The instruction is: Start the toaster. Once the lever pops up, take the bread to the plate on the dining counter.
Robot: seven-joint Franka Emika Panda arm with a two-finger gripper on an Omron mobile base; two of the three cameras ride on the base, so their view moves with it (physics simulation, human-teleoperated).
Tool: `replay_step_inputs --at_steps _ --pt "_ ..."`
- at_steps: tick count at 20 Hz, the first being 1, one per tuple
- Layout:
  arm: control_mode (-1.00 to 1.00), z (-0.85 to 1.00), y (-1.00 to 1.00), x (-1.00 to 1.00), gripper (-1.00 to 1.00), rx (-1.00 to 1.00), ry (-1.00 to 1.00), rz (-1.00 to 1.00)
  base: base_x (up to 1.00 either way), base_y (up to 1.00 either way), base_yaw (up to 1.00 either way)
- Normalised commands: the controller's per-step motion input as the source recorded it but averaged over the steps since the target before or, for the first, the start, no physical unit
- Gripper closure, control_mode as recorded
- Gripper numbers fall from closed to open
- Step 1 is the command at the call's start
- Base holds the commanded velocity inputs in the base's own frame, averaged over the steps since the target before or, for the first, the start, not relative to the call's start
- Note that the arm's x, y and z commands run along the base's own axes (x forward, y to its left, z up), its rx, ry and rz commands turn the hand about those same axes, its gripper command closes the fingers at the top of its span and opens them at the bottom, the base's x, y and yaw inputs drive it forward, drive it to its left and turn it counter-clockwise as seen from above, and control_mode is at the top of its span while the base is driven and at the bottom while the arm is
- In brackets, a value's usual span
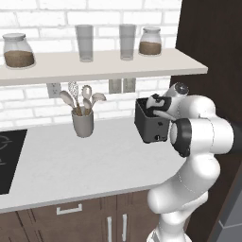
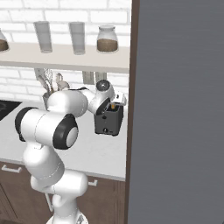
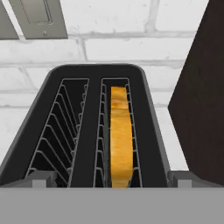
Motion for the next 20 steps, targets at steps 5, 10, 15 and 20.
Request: replay_step_inputs --at_steps 5,10,15,20 --pt "-1.0 -0.23 -0.07 0.04 -1.0 0.0 0.0 0.0 0.0 0.0 0.0" --pt "-1.0 -0.18 -0.09 0.24 -1.0 0.0 0.0 0.0 0.0 0.0 0.0" --pt "-1.0 -0.07 -0.02 0.3 -1.0 0.0 0.0 0.01 0.0 0.0 0.0" --pt "-1.0 -0.08 -0.01 0.2 -1.0 0.0 0.0 0.01 0.0 0.0 0.0"
